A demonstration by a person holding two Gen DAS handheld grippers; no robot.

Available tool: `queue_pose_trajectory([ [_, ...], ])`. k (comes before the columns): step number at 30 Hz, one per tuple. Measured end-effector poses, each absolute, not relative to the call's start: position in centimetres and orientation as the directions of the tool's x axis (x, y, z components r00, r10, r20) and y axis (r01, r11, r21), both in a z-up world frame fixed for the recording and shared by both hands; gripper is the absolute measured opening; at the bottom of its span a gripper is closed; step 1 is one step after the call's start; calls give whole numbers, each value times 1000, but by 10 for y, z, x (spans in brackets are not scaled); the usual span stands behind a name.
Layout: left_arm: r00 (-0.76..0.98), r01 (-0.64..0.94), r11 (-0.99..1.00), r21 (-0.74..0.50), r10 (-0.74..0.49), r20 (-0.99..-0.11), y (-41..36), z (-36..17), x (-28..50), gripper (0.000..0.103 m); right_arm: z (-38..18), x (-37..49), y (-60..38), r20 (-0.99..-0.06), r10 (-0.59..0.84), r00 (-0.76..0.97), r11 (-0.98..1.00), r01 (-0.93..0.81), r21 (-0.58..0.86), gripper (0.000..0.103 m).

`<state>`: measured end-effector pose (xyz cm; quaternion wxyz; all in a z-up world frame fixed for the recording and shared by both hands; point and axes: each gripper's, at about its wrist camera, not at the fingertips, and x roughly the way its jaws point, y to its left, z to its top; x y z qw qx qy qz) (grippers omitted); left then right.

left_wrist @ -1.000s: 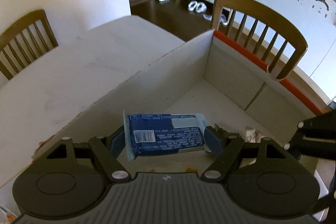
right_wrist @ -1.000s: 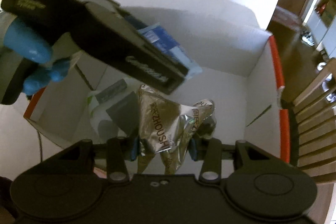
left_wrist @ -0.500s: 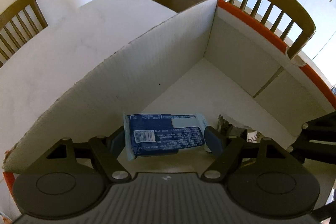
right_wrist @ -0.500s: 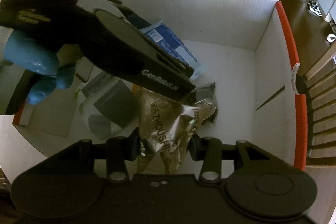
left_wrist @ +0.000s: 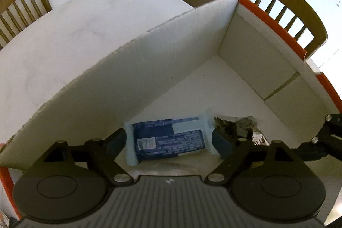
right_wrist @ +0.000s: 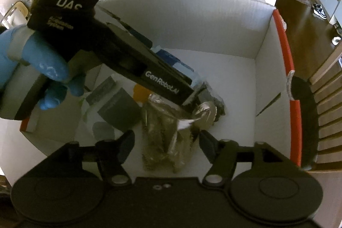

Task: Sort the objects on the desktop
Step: 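Lower the foil pouch and blue bar into the shoebox with both tools, then open the right tool to drop the foil pouch while the left tool releases the blue bar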

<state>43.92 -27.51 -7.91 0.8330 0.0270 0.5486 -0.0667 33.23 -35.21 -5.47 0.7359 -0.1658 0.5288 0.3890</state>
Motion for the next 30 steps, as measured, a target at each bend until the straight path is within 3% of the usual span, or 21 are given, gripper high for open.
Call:
queue_pose_trajectory([
  [2,399,137,990,-35,-87,-913,-273,-74,437,91,-51,327,-355,-902,404,151,640,-751,161,72],
  [30,573,122,986,-111,-161,-804,-247,18,332,92,7,316,-368,-824,499,268,648,-747,150,77],
])
